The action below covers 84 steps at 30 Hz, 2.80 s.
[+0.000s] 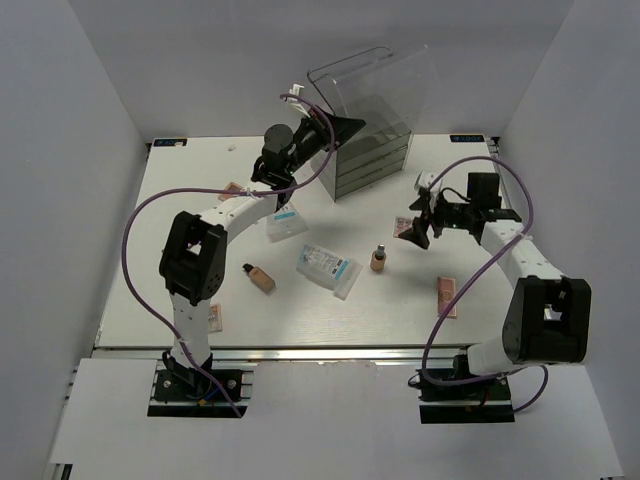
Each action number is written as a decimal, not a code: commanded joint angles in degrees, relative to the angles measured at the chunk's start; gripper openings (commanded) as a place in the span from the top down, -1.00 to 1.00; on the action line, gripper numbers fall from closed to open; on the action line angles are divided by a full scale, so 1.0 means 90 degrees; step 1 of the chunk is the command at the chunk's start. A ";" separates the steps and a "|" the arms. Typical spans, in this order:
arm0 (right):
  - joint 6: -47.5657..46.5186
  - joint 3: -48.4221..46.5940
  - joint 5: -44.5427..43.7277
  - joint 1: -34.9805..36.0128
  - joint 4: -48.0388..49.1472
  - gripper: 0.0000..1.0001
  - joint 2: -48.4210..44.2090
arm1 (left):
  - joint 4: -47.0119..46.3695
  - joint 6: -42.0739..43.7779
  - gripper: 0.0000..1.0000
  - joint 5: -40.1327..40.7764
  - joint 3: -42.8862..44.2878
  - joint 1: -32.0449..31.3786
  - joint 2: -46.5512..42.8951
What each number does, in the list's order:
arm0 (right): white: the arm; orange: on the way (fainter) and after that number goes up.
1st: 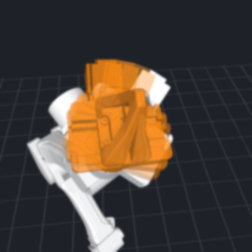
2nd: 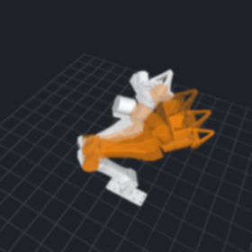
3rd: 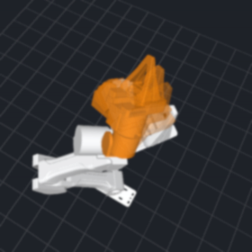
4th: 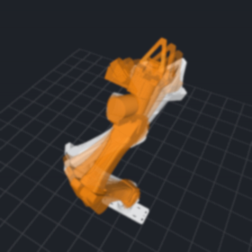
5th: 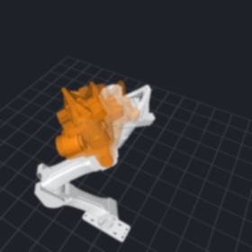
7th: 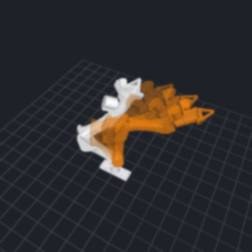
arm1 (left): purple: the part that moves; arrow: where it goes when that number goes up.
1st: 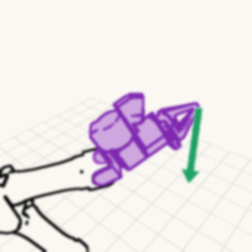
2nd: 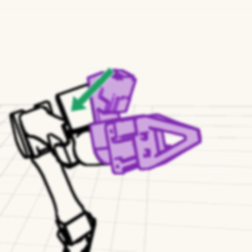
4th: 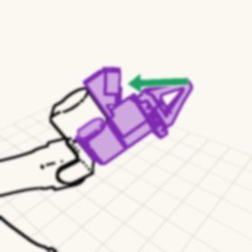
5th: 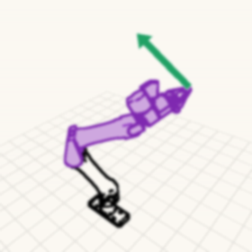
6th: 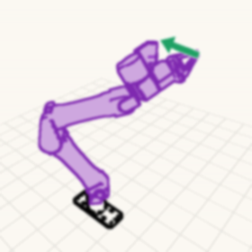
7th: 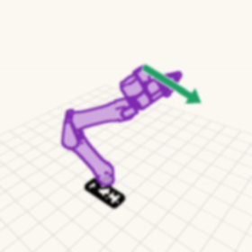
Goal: Organize the makeup
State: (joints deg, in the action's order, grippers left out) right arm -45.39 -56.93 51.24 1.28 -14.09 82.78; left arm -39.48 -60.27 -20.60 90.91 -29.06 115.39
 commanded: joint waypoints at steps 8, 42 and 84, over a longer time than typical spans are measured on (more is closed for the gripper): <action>-0.2321 0.0358 0.0332 0.1360 -0.1141 -0.77 -0.0975 | -0.0388 -0.0598 0.80 0.0258 0.0455 0.0074 -0.0468; 0.1137 -0.0316 -0.4346 0.4887 0.1711 0.01 0.2267 | -0.0252 -0.0735 0.82 0.0336 0.0279 0.0240 -0.0751; 0.0317 0.0896 -0.3984 0.2506 0.5509 1.00 -0.0724 | -0.0603 -0.0745 0.86 0.0238 0.0328 0.0299 -0.0800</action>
State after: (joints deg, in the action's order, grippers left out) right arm -39.38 -47.35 18.85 27.62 28.51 73.95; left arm -38.89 -66.35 -19.29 93.62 -27.11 113.73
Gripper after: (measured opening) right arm 0.026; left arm 0.178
